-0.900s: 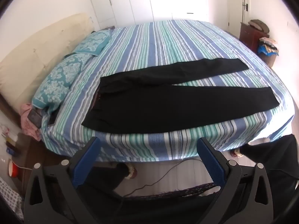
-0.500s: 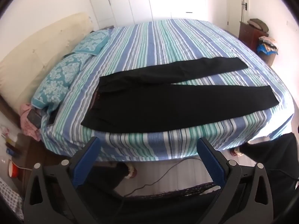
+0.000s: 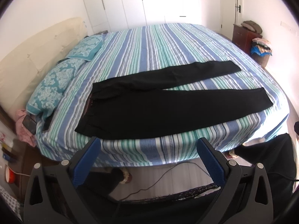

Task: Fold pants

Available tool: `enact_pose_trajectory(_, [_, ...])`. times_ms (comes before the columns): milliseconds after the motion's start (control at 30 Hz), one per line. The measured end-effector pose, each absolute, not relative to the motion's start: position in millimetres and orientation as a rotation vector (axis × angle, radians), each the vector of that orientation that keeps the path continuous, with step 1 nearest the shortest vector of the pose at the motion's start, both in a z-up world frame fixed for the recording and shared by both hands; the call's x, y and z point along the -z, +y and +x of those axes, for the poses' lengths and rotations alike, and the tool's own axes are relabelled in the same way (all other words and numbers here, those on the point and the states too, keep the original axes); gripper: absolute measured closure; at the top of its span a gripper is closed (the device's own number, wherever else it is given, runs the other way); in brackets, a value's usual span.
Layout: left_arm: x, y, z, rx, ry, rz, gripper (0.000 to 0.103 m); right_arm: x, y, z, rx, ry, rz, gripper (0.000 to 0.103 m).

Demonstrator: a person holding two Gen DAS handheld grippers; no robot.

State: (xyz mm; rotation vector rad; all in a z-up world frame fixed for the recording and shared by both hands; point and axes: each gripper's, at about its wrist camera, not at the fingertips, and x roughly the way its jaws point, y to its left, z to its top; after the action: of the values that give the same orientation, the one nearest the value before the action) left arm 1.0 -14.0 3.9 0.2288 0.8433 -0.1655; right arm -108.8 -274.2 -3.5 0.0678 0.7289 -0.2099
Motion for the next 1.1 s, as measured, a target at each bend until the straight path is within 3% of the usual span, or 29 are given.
enact_pose_trajectory(1100, [9.1,-4.4,5.1,0.149,0.898,0.178,0.001,16.6,-280.9,-102.4,0.321,0.797,0.05,0.0])
